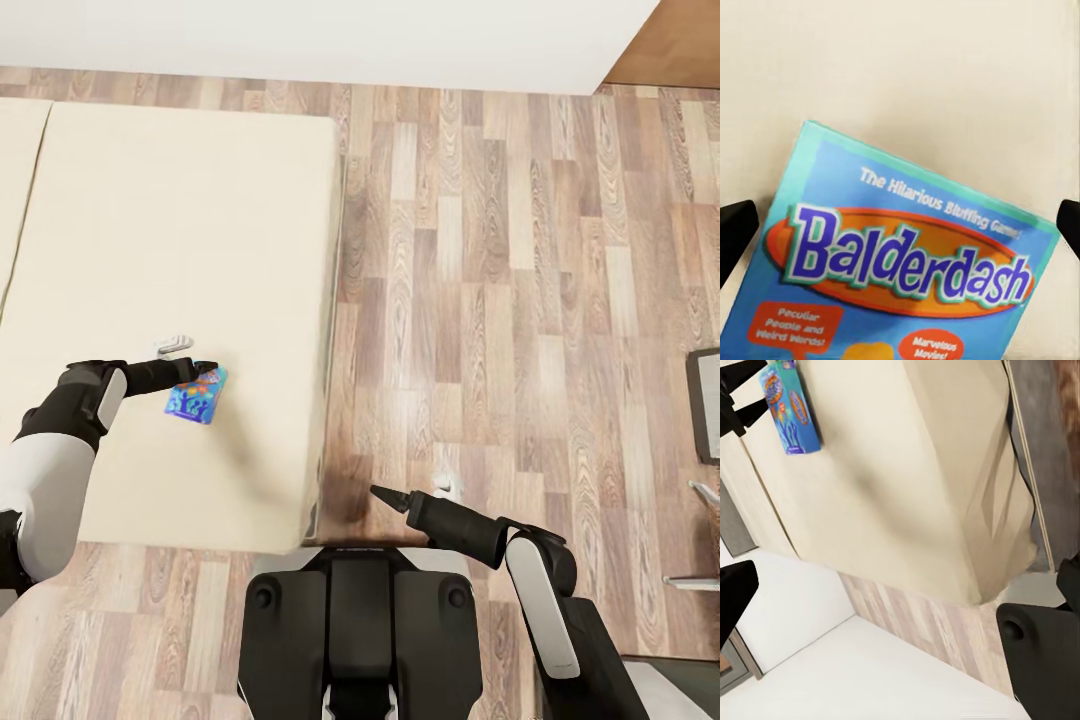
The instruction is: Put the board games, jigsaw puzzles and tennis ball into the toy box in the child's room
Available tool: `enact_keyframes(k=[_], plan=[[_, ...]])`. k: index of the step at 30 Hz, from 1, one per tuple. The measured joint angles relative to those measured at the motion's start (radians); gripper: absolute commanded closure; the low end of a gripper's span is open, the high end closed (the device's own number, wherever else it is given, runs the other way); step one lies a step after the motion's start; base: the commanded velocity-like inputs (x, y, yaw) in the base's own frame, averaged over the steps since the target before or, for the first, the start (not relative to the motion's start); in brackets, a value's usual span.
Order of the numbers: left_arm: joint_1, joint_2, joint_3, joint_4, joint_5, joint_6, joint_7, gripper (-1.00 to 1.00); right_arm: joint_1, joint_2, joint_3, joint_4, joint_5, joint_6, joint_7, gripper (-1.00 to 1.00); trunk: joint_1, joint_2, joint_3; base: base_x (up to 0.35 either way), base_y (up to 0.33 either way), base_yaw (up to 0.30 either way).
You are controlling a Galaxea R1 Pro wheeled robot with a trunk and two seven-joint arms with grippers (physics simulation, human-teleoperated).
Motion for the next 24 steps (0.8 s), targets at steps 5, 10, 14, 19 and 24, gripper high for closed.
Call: enact_keyframes(k=[5,10,14,19,24], plan=[[0.0,0.0,0.0,0.0,0.0,0.0,0.0,-1.0,0.0,0.0,0.0,0.0,0.0,0.0,0.0,-1.0,0.0,0.0,0.0,-0.036,-0.075,0.0],[0.0,0.0,0.001,0.0,0.001,0.0,0.0,-1.0,0.0,0.0,-0.001,0.0,0.0,0.0,0.0,-1.0,0.0,0.0,0.0,-0.005,-0.01,0.0],[0.0,0.0,0.002,0.0,0.002,0.001,0.0,-1.0,0.0,0.0,0.0,0.0,0.0,0.0,0.0,-1.0,0.0,0.0,0.0,0.0,-0.001,0.0],[0.0,0.0,0.002,0.0,0.002,0.002,0.0,-1.0,0.0,0.0,0.0,0.0,0.0,0.0,0.0,-1.0,0.0,0.0,0.0,0.0,0.0,0.0],[0.0,0.004,0.002,0.0,0.0,0.003,0.0,-1.0,0.0,0.0,0.0,0.0,0.0,0.0,0.0,-1.0,0.0,0.0,0.0,0.0,0.0,0.0]])
